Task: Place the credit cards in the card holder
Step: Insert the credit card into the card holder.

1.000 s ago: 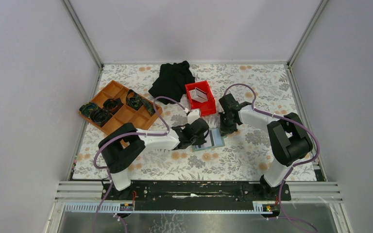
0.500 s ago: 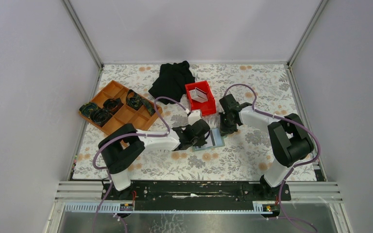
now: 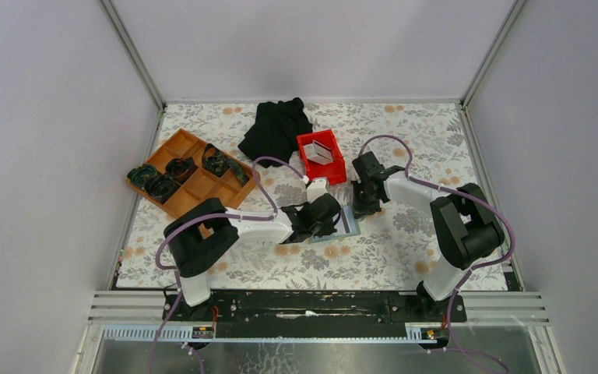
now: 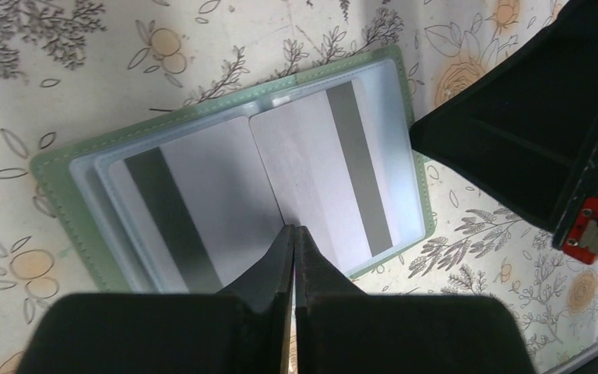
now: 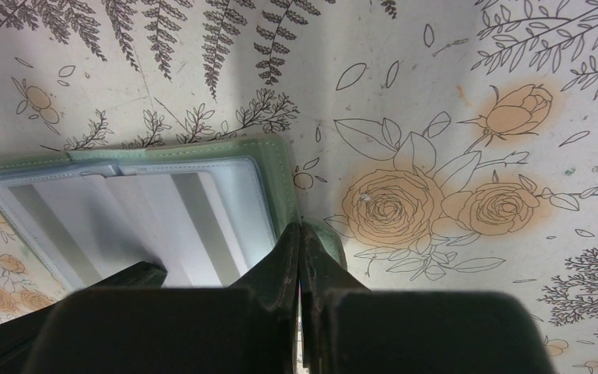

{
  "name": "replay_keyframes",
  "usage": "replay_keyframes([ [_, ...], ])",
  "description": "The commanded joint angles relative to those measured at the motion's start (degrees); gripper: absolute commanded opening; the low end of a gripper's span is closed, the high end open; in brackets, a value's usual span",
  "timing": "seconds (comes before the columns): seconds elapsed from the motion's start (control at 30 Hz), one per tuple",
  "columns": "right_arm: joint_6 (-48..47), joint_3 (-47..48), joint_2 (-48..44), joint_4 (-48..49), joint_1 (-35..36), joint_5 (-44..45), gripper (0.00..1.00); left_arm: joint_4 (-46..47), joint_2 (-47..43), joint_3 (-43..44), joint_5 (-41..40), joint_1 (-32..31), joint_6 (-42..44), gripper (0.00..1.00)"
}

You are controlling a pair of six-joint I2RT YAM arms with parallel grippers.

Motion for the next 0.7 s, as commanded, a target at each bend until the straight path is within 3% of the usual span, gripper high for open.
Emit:
replay_keyframes([
  [0.0, 0.5, -3.1, 3.2, 2.4, 0.9, -0.5, 0.0, 3.0, 2.4, 2.1, -0.6, -0.6, 1.6, 0.01],
  [0.37, 0.5, -3.4, 2.6, 2.5, 1.1, -0.5, 0.0, 1.0, 3.1, 6.0, -4.3, -0.9, 1.9, 0.02],
  [0.53, 0.6, -2.8, 2.1, 2.5, 1.1, 0.2, 0.0, -4.3, -1.9, 6.9, -10.6, -0.9, 0.8, 0.09],
  [0.67, 1.0, -1.7, -0.1, 2.3, 1.1, 1.7, 0.05, -10.3, -6.4, 8.2, -16.0, -0.8, -0.5, 0.2],
])
